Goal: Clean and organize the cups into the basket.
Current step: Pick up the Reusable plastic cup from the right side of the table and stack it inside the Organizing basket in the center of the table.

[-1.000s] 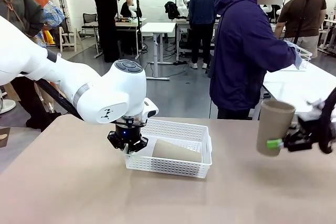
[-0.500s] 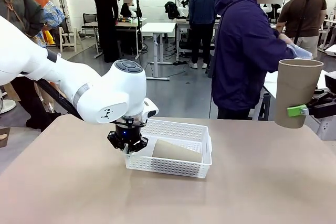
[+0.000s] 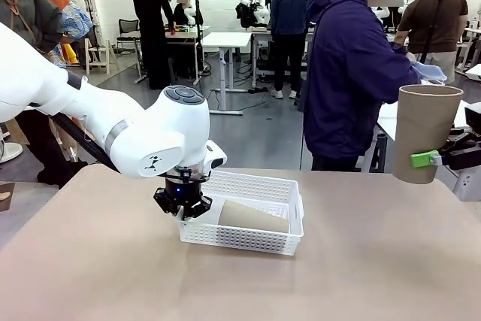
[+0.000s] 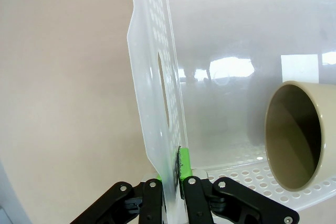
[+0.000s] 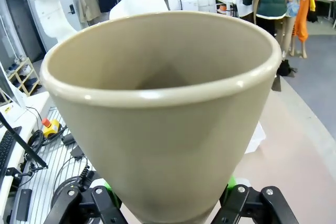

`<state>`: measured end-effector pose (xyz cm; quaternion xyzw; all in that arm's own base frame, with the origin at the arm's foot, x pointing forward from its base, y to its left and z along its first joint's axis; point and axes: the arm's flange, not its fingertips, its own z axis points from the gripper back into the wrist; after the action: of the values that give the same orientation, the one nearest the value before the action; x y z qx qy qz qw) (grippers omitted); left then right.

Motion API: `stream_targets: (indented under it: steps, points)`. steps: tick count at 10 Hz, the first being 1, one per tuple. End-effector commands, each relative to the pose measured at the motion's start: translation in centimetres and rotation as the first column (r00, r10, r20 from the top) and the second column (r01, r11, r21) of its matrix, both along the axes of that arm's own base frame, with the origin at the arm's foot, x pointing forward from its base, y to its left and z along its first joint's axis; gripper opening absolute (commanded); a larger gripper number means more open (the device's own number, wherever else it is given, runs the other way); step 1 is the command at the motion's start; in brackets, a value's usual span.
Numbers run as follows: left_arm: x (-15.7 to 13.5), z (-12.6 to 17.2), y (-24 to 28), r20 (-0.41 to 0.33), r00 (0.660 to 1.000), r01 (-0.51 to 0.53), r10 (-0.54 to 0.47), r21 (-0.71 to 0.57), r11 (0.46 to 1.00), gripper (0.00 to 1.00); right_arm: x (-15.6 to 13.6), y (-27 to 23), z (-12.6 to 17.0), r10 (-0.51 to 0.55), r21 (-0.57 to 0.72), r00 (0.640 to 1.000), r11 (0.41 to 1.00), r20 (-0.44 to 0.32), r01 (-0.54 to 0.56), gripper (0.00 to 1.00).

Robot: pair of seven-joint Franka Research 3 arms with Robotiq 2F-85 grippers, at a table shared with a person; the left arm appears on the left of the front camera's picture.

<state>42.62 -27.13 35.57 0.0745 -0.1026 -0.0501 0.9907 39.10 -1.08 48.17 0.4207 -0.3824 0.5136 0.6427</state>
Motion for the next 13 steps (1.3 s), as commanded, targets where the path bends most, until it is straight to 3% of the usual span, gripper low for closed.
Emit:
stream_targets:
  steps: [1, 3, 4, 6, 9, 13]
  points:
    - [-0.2, -0.3, 0.0, 0.001, 1.000, 0.006, -0.006, 0.010, 1.000, 0.00, 1.0, 3.5, 2.6, 0.022, -0.174, 1.000, 0.984, -0.009, -0.023, 0.80]
    - [-0.2, -0.3, 0.0, 0.001, 1.000, 0.006, -0.006, 0.010, 1.000, 0.00, 5.0, 11.3, 5.6, 0.045, -0.454, 0.991, 0.885, -0.127, -0.099, 0.80]
    - [-0.2, -0.3, 0.0, 0.001, 1.000, 0.006, -0.006, 0.010, 1.000, 0.00, 7.0, 14.4, 5.8, 0.059, -0.523, 0.977, 0.838, -0.203, -0.159, 0.80]
    - [-0.2, -0.3, 0.0, 0.001, 1.000, 0.006, -0.006, 0.010, 1.000, 0.00, 10.7, 20.6, 4.9, 0.039, -0.622, 0.958, 0.753, -0.283, -0.214, 0.80]
    - [-0.2, -0.3, 0.0, 0.001, 1.000, 0.006, -0.006, 0.010, 1.000, 0.00, 14.4, 27.2, 1.9, 0.064, -0.701, 0.959, 0.669, -0.276, -0.246, 0.80]
    - [-0.2, -0.3, 0.0, 0.001, 1.000, 0.006, -0.006, 0.010, 1.000, 0.00, 17.5, 30.6, -2.9, 0.132, -0.708, 0.973, 0.668, -0.190, -0.229, 0.80]
